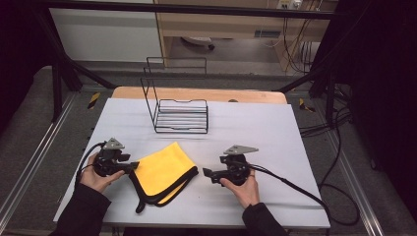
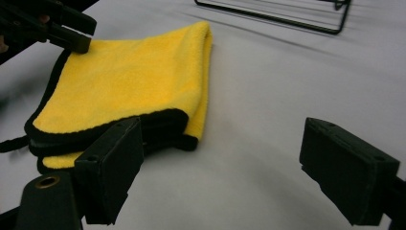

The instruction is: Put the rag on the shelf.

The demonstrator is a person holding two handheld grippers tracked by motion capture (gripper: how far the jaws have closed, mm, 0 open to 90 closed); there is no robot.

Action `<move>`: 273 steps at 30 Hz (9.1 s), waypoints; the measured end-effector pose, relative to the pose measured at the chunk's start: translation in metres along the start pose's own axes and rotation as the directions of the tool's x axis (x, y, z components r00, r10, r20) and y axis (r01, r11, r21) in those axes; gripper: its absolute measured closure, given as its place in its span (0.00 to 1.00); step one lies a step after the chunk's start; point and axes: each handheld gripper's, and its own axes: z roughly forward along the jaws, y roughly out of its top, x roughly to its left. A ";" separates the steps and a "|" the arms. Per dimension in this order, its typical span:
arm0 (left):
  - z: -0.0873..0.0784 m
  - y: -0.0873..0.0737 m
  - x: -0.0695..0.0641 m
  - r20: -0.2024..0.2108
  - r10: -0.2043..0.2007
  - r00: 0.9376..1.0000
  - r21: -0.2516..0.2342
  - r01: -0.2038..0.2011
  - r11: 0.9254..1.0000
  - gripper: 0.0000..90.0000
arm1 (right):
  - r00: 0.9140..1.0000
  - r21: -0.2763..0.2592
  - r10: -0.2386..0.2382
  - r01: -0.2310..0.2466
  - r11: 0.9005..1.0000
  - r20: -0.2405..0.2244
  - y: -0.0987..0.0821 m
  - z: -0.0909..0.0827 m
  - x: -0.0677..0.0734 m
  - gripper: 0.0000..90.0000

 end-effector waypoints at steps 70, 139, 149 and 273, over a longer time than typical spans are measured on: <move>0.055 0.061 0.002 -0.015 -0.065 0.998 -0.064 0.063 0.996 0.41 | 0.999 0.024 -0.046 0.045 0.999 0.005 0.040 0.072 0.005 0.19; -0.047 0.066 -0.038 0.020 0.014 1.000 -0.452 -0.004 0.892 0.92 | 0.996 -0.263 -0.087 0.080 0.961 -0.017 0.082 0.028 0.039 0.88; -0.066 0.078 -0.057 -0.003 0.034 0.999 -0.549 -0.030 0.835 0.92 | 0.991 -0.356 -0.134 0.132 0.925 0.019 0.095 -0.002 0.045 0.89; -0.126 0.298 0.003 -0.106 -0.087 0.991 -0.868 -0.050 0.493 0.92 | 0.935 -0.648 -0.225 0.352 0.676 0.274 0.329 -0.056 0.032 0.89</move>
